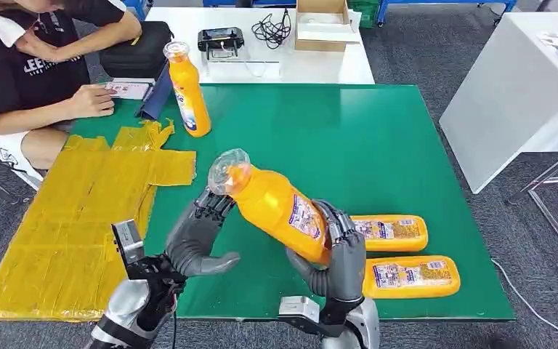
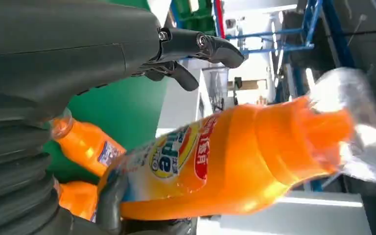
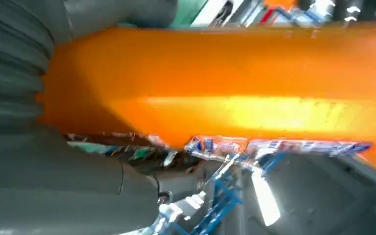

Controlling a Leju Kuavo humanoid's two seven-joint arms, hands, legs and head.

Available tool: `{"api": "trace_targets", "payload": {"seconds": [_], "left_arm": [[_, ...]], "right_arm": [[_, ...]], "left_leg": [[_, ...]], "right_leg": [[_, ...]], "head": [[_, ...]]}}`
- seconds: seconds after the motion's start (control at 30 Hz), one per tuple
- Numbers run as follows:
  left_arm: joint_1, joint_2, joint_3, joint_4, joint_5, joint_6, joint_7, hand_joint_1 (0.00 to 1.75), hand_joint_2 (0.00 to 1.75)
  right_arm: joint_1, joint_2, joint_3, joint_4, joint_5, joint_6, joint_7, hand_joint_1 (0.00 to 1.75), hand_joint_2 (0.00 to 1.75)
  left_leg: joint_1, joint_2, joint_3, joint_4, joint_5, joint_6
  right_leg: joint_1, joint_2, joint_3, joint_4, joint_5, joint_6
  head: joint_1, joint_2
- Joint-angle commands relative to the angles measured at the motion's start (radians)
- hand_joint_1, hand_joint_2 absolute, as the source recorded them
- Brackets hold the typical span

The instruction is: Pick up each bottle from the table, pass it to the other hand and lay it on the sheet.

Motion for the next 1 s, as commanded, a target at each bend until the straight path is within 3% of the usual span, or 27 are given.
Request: {"api": "trace_targets", "payload": {"seconds": [0.03,0.27,0.4,0.47,0.83,0.87,0.9,1.0], "left_arm": [[-0.089,0.014,-0.061,0.156,0.016,0.019,0.015,0.00,1.75],[-0.091,0.015,-0.060,0.158,0.025,0.023,0.017,0.00,1.75],[-0.087,0.013,-0.049,0.143,0.049,0.040,0.000,0.00,1.75],[-0.079,0.007,-0.038,0.129,0.055,0.052,-0.008,1.75,1.75],[-0.067,-0.016,-0.022,0.081,0.063,0.115,-0.039,1.75,1.75],[-0.067,-0.017,-0.021,0.079,0.056,0.124,-0.042,1.75,1.75],[-0.065,-0.019,-0.020,0.074,0.028,0.160,-0.049,1.75,1.75],[-0.065,-0.017,-0.017,0.062,-0.064,0.254,-0.073,1.75,1.75]], "right_arm": [[-0.100,-0.020,0.148,0.159,0.043,-0.003,-0.038,1.71,1.75],[-0.115,-0.034,0.183,0.179,0.029,0.001,-0.026,1.75,1.75],[-0.149,-0.069,0.275,0.214,-0.078,0.123,0.014,1.75,1.75],[-0.146,-0.078,0.278,0.208,-0.099,0.138,0.013,1.75,1.75],[-0.120,-0.095,0.244,0.162,-0.128,0.167,0.035,1.75,1.75],[-0.117,-0.092,0.237,0.158,-0.128,0.155,0.035,0.14,1.75],[-0.104,-0.085,0.220,0.141,-0.139,0.129,0.026,0.00,1.75],[-0.085,-0.092,0.208,0.090,-0.140,0.103,0.027,0.00,1.75]], "left_leg": [[0.001,0.000,0.004,-0.002,0.000,-0.002],[0.002,0.000,0.006,-0.002,-0.001,-0.003],[0.001,0.001,0.004,-0.002,0.000,-0.002],[0.001,0.001,0.003,-0.002,0.000,-0.002],[0.001,-0.002,0.001,0.000,0.000,-0.001],[0.001,-0.001,0.000,0.000,0.000,-0.001],[0.001,-0.002,0.002,-0.001,0.000,-0.001],[0.001,-0.002,0.000,0.000,0.000,-0.001]], "right_leg": [[0.001,0.001,0.004,-0.002,0.000,-0.001],[0.002,0.001,0.007,-0.003,0.000,-0.002],[0.001,0.002,0.004,-0.002,0.000,-0.001],[0.001,0.002,0.004,-0.002,0.000,-0.001],[0.001,-0.001,0.001,-0.001,0.000,-0.001],[0.001,-0.001,0.001,-0.001,0.000,0.000],[0.001,-0.002,0.003,-0.002,-0.001,-0.001],[0.001,-0.002,0.001,-0.001,0.000,-0.001]], "head": [[0.000,0.000],[0.000,0.000],[0.000,0.000],[0.000,0.000],[0.000,0.000],[0.000,0.000],[0.000,0.000],[0.000,0.000]]}}
